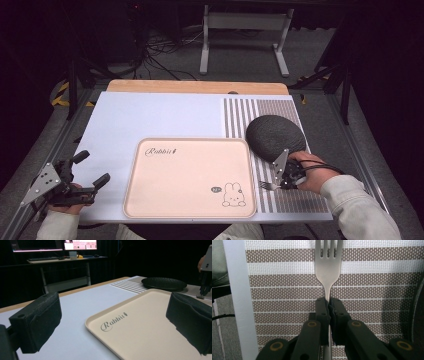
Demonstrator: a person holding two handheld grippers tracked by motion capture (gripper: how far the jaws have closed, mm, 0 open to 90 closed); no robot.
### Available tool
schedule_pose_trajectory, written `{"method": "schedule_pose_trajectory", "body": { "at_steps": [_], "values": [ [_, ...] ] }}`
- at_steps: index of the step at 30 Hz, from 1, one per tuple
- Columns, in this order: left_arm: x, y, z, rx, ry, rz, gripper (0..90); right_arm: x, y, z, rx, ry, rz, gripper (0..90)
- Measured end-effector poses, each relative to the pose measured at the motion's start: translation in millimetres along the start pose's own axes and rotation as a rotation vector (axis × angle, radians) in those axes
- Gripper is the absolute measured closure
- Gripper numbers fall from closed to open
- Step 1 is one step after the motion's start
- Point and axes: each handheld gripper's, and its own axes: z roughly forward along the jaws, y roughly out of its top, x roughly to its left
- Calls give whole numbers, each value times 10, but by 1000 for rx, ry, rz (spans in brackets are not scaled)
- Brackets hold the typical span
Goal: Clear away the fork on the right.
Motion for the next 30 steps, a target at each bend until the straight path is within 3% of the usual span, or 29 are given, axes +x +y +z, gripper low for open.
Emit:
{"method": "schedule_pose_trajectory", "body": {
  "at_steps": [13, 25, 30],
  "values": [
    [1, -1, 1, 0, 2, -1, 9, 17, -3, -28, 17, -11, 49, 869],
    [-2, 0, 0, -2, 2, -1, 9, 60, -20, -284, -76, -58, 96, 871],
    [4, -2, 5, 1, -2, -3, 9, 53, -22, -435, -123, -78, 94, 871]
  ]
}}
